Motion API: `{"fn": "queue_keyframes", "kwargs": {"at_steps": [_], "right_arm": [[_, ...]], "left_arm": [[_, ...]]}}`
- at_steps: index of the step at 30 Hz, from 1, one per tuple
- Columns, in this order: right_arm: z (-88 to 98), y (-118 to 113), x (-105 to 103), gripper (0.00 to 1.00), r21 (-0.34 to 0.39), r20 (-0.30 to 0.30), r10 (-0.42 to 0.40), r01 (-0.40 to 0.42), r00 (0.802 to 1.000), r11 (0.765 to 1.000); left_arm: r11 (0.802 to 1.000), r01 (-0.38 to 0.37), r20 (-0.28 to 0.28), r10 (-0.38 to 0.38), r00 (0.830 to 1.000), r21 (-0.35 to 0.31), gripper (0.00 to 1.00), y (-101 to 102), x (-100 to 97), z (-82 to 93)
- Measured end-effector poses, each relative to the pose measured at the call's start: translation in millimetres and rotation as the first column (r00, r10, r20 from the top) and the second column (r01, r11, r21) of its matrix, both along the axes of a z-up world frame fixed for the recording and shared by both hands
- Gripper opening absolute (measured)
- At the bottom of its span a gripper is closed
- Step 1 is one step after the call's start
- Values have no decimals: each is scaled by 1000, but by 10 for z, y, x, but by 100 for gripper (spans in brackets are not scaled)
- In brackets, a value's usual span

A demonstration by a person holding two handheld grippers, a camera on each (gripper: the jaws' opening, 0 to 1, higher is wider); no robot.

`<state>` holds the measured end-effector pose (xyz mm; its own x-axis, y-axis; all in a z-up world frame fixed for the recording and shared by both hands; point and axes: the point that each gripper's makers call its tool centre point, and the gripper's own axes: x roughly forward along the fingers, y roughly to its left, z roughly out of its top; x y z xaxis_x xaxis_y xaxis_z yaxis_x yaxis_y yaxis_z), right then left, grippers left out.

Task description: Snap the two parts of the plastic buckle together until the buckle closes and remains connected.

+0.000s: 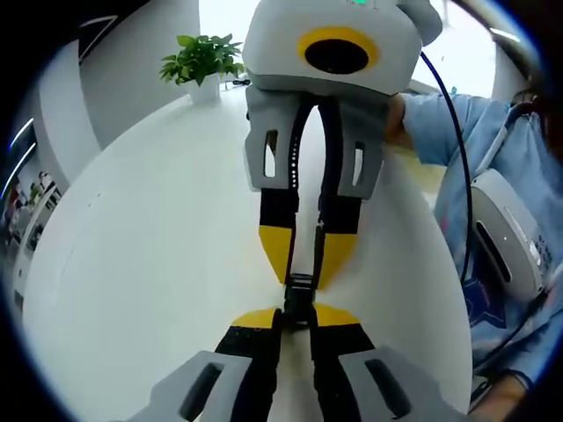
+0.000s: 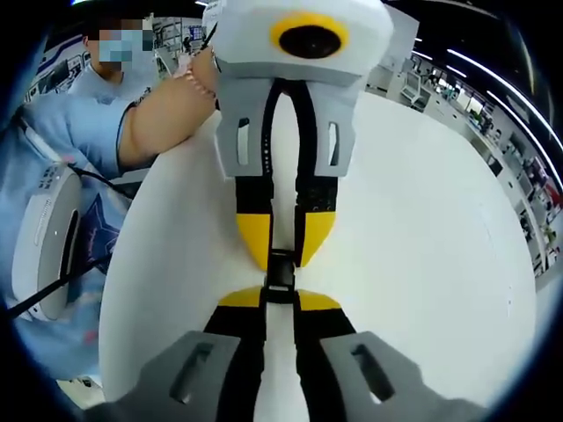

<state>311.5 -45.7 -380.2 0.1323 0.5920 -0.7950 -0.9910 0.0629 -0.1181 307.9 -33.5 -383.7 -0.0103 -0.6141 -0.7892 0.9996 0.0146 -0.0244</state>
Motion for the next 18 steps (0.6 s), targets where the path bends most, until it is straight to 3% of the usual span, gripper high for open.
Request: {"fn": "queue_keyframes", "kwargs": {"at_steps": [18], "right_arm": [[-5, -21, 9, 10, 35, -1, -17, 17, 1000, 999]], "left_arm": [[1000, 8, 6, -8, 1000, 11, 10, -22, -1, -7]]}}
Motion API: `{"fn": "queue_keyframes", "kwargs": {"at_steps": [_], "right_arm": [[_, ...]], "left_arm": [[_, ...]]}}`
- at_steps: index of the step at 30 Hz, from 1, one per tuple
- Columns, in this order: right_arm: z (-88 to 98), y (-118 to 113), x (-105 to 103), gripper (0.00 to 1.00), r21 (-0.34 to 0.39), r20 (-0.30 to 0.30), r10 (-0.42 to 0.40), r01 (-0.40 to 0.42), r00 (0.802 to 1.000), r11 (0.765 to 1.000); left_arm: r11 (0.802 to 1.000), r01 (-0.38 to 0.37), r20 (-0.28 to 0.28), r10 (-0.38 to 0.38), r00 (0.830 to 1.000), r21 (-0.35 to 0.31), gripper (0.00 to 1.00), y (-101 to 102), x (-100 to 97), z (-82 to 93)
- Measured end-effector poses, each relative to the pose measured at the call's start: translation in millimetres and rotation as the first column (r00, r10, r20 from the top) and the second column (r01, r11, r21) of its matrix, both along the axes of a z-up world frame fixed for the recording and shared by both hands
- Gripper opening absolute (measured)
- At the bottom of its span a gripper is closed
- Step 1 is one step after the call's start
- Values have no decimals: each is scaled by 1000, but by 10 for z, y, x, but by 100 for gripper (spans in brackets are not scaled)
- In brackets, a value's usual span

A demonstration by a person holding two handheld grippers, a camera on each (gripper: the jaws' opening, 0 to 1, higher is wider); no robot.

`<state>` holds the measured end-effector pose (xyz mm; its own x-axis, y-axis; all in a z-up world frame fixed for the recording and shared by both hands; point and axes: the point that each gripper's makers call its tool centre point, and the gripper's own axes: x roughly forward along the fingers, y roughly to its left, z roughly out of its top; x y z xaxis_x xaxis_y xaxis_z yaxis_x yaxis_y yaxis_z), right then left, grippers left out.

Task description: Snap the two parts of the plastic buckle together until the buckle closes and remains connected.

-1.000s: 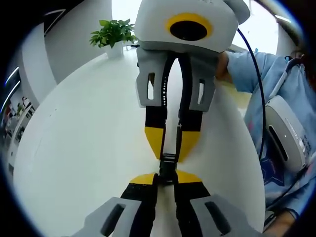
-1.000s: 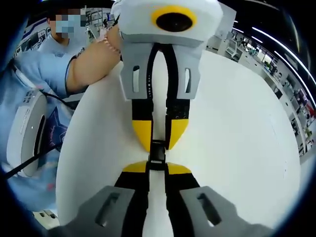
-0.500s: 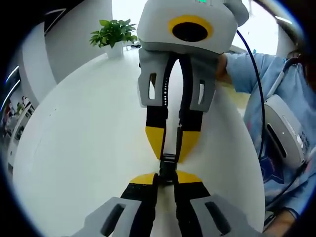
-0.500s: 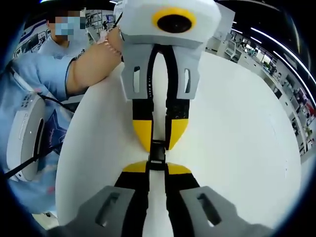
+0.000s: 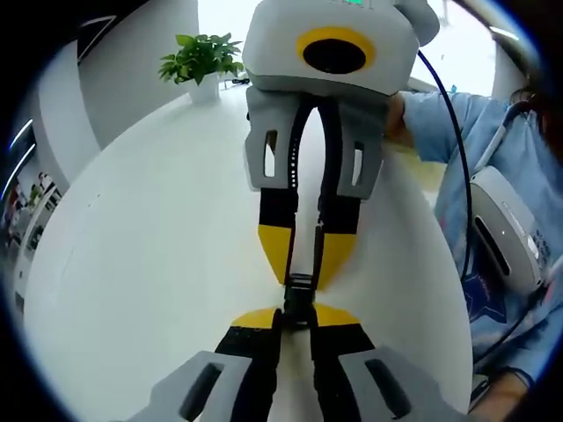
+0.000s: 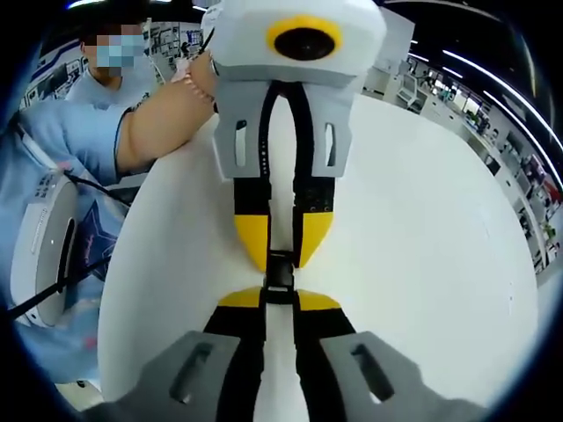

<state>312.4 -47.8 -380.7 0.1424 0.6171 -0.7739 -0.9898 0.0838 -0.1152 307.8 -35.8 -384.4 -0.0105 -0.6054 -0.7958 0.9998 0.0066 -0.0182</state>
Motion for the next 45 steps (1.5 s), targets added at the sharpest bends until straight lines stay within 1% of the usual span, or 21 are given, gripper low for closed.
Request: {"fn": "queue_keyframes", "kwargs": {"at_steps": [5, 9, 12, 16, 19, 20, 21, 23, 28, 31, 33, 36, 38, 40, 41, 44, 45], "right_arm": [[6, -20, 60, 10, 2, -3, -11, 11, 1000, 1000], [-1, -84, 125, 10, -25, 10, -27, 27, 1000, 999], [10, -112, 195, 10, -19, 28, -22, 23, 999, 1000], [-2, -141, 250, 10, -12, 34, -25, 26, 999, 1000], [-6, -131, 314, 10, -4, 49, -25, 25, 998, 1000], [-19, -151, 302, 10, -6, 49, -27, 27, 998, 1000], [-16, -148, 339, 10, -6, 65, -30, 31, 997, 1000], [-21, -170, 345, 10, -10, 66, -34, 35, 997, 999], [-29, -236, 393, 10, -11, 70, -38, 39, 997, 999], [-29, -287, 502, 10, -19, 70, -48, 49, 996, 999], [-31, -316, 537, 10, -16, 61, -55, 56, 997, 998], [-43, -342, 615, 10, -14, 56, -67, 68, 996, 998], [-48, -345, 670, 10, -11, 59, -71, 72, 996, 997], [-45, -340, 736, 10, -7, 54, -73, 73, 996, 997], [-44, -330, 785, 10, -6, 51, -77, 77, 996, 997], [-49, -332, 844, 10, -2, 42, -88, 88, 995, 996], [-52, -331, 910, 10, -3, 45, -94, 94, 995, 996]], "left_arm": [[1000, -1, 3, 1, 1000, -11, 10, -24, 76, -3], [1000, -5, -3, 5, 1000, -13, 10, -53, 181, -5], [1000, -5, -2, 5, 1000, -4, 10, -89, 237, -13], [1000, -7, -3, 8, 1000, 5, 10, -112, 309, -11], [1000, -15, -5, 15, 1000, 5, 10, -122, 368, -9], [1000, -17, -4, 17, 1000, 4, 10, -125, 385, -8], [1000, -20, 0, 20, 1000, 4, 10, -127, 403, -7], [1000, -16, 8, 16, 1000, 1, 10, -137, 433, -4], [1000, -8, 3, 8, 1000, -3, 10, -187, 519, 4], [1000, -6, 10, 6, 1000, -13, 10, -231, 575, -2], [1000, -12, 3, 12, 1000, -16, 10, -245, 628, -2], [1000, -18, 10, 18, 1000, -16, 10, -264, 686, -16], [1000, -21, 16, 21, 1000, -15, 10, -272, 738, -29], [999, -28, 8, 28, 1000, -16, 10, -262, 785, -43], [999, -28, 9, 28, 1000, -20, 10, -256, 810, -49], [999, -29, 6, 29, 1000, -33, 10, -252, 887, -65], [998, -37, 0, 37, 999, -43, 10, -260, 927, -68]]}}
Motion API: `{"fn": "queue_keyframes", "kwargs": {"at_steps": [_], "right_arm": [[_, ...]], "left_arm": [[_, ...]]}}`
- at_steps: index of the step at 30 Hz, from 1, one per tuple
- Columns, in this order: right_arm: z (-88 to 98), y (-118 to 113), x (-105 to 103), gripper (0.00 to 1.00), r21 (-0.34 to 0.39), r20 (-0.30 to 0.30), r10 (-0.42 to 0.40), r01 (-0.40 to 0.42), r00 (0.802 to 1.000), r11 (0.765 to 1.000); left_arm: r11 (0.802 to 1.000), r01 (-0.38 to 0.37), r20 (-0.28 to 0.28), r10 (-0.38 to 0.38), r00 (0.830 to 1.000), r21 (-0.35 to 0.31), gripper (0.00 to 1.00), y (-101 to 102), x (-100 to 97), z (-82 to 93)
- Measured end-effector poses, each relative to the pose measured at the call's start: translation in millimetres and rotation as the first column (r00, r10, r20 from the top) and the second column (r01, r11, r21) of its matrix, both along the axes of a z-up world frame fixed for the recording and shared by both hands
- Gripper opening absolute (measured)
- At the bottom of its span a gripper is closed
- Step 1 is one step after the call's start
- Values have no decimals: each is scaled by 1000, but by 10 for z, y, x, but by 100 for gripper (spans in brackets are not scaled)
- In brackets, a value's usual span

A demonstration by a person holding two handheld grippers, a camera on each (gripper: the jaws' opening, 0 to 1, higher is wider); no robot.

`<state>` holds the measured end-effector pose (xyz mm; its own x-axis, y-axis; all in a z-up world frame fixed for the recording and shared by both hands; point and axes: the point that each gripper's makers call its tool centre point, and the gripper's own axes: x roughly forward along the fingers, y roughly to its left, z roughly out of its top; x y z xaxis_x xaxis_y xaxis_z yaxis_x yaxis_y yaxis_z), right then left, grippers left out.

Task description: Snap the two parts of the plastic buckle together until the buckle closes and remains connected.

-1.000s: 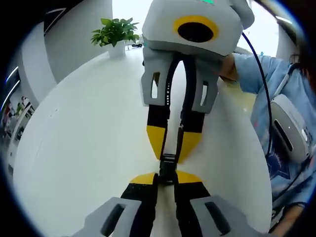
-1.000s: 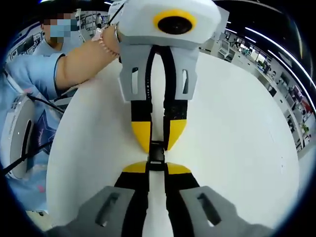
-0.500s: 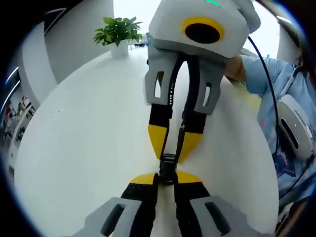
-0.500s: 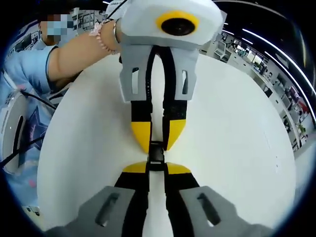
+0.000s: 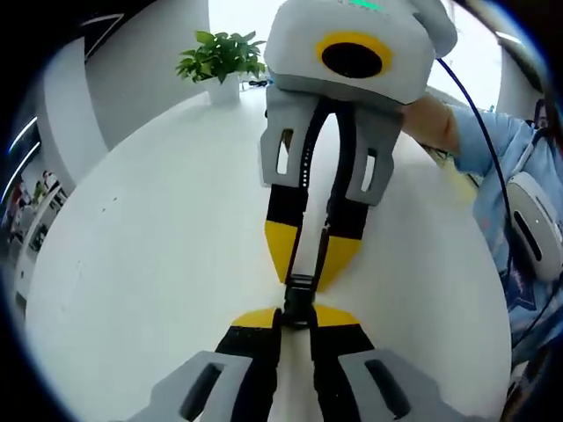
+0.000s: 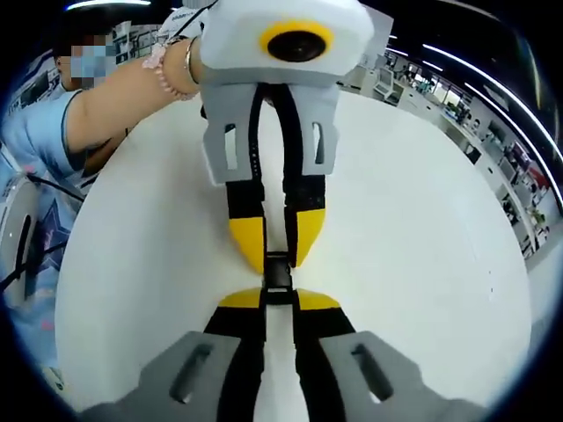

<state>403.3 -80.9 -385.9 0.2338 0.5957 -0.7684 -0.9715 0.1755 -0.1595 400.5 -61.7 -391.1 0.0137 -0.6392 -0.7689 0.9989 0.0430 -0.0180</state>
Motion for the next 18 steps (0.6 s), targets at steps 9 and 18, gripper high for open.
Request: {"fn": "queue_keyframes", "kwargs": {"at_steps": [9, 18], "right_arm": [[-2, 1, 241, 10, 38, -19, -39, 39, 999, 999], [-10, 19, 440, 10, 17, -6, -15, 15, 1000, 1000]], "left_arm": [[999, -24, -28, 22, 999, -47, 10, -34, 209, -49], [998, -31, -20, 30, 999, -55, 10, -65, 363, -61]]}}
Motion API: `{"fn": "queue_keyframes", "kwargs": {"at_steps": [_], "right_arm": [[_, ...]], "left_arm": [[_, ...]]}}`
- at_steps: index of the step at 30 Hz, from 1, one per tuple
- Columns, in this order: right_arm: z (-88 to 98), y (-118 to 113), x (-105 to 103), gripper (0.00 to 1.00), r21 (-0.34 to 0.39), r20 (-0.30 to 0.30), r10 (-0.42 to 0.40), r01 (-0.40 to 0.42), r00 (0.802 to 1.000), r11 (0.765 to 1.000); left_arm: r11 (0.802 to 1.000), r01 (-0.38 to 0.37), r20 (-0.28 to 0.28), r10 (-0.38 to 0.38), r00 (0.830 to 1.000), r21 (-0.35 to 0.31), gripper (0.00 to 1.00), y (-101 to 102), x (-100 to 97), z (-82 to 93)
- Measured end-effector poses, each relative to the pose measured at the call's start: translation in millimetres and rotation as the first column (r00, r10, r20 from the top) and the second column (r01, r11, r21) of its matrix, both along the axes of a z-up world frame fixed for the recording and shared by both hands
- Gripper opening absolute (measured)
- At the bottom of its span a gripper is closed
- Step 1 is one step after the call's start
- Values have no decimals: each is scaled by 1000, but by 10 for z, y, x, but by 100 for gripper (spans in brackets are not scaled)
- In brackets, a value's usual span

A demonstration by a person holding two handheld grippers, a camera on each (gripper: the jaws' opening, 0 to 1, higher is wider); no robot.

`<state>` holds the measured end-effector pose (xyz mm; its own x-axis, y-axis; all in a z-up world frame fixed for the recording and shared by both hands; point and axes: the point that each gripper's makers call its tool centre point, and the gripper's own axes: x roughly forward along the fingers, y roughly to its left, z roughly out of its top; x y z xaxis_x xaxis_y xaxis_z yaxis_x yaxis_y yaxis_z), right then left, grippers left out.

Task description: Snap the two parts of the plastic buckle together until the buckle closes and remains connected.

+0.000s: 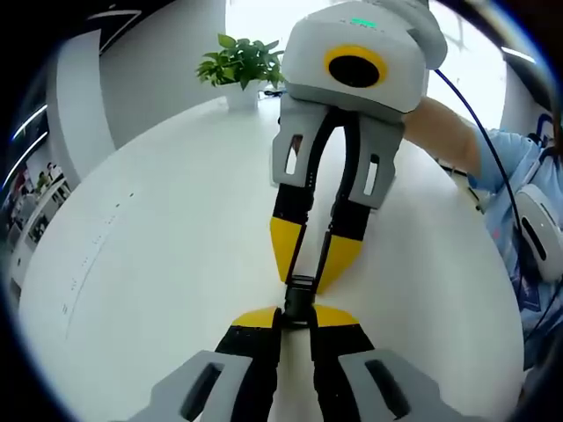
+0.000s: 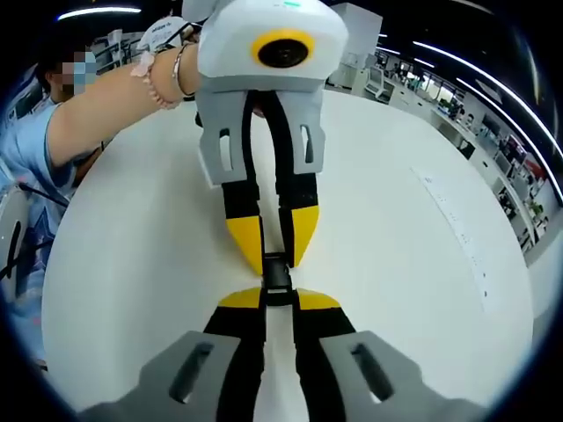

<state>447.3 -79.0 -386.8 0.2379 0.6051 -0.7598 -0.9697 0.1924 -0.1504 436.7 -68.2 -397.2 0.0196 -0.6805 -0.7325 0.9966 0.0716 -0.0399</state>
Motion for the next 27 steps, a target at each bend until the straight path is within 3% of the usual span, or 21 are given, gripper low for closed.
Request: {"fn": "queue_keyframes", "kwargs": {"at_steps": [5, 19, 27], "right_arm": [[-15, -17, 142, 10, -14, 15, 6, -6, 1000, 1000], [-12, -42, 537, 10, 8, 10, -51, 51, 999, 999], [7, -23, 625, 11, 13, 26, -65, 64, 998, 998]], "left_arm": [[1000, -10, 34, 10, 999, -3, 10, -21, 138, 1], [998, -52, 28, 53, 998, -39, 10, -60, 519, 36], [997, -55, 34, 57, 998, -58, 11, -106, 514, 74]]}}
